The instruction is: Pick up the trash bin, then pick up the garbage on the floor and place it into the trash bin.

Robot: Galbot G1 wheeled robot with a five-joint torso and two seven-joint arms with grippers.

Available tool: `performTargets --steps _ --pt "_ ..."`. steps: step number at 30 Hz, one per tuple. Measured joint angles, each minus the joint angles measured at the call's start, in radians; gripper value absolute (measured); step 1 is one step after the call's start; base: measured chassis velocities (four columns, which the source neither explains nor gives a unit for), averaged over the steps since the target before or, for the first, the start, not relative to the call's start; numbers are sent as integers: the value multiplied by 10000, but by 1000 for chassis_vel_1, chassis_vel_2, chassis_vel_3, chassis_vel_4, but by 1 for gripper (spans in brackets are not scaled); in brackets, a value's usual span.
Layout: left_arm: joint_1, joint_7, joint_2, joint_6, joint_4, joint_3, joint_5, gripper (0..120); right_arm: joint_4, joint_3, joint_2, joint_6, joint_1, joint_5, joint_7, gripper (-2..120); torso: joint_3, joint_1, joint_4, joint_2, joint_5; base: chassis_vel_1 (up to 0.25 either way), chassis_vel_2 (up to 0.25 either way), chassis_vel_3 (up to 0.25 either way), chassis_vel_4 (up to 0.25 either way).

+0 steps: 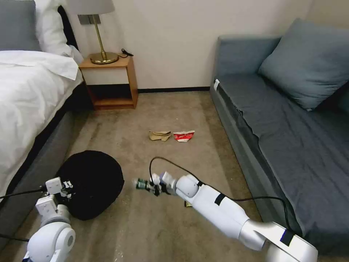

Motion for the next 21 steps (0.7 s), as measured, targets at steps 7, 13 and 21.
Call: performTargets --steps 7,13,21 --pt "-68 74 -138 -110 10 107 38 8 1654 -123 268 -529 -67 2418 1372 28 0 0 1 0 -1 0 0 0 0" --pt "-204 185 -169 -124 -87 164 27 8 2612 -1227 749 -609 -47 3750 2927 28 0 1 1 0 -1 0 0 0 0" --pt "-146 357 -279 -114 -348 185 -7 8 2184 -2152 1626 247 -66 3738 4102 28 0 0 2 1 -1 0 0 0 0"
